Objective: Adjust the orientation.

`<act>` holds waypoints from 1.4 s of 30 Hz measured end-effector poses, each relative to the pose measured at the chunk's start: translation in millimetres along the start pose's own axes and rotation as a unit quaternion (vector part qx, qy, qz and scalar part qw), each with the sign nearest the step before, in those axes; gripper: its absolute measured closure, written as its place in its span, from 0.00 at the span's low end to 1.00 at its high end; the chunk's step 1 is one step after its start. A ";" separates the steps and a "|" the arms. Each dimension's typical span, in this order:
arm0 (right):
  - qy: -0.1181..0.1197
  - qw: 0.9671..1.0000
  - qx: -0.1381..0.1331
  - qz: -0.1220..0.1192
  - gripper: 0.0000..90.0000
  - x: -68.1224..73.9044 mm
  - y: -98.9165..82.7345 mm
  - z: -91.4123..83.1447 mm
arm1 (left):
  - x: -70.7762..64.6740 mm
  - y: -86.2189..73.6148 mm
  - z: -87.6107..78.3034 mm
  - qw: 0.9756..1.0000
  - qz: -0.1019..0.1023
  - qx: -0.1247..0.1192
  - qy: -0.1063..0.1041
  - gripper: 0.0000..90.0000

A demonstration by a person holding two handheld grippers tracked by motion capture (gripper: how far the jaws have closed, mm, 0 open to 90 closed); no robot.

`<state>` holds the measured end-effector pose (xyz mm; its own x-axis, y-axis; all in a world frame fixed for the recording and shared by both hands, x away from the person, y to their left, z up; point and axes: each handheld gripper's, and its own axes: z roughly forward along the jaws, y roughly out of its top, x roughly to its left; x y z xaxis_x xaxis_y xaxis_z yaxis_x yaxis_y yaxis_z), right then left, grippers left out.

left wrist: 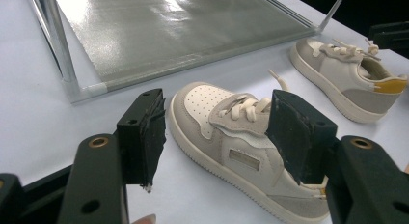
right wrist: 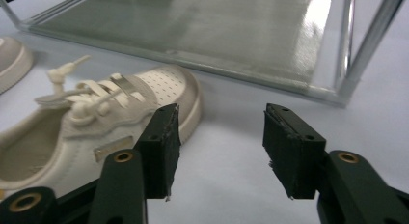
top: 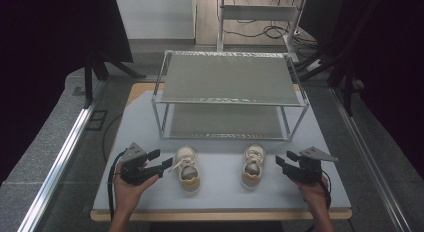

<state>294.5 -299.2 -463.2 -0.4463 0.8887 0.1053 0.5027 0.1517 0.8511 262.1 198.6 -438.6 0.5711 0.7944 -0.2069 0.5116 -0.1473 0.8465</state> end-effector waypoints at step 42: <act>0.210 0.957 0.033 -0.196 0.99 191.5 16.7 61.4 | -5.5 -4.0 -19.5 1.000 -0.001 -0.010 0.005 0.43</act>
<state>262.9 -100.0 -460.3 -0.8615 0.5077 -0.0053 0.2757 0.4765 0.8348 244.4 206.3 -431.3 0.5641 0.8000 -0.2043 0.4994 -0.1336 0.8560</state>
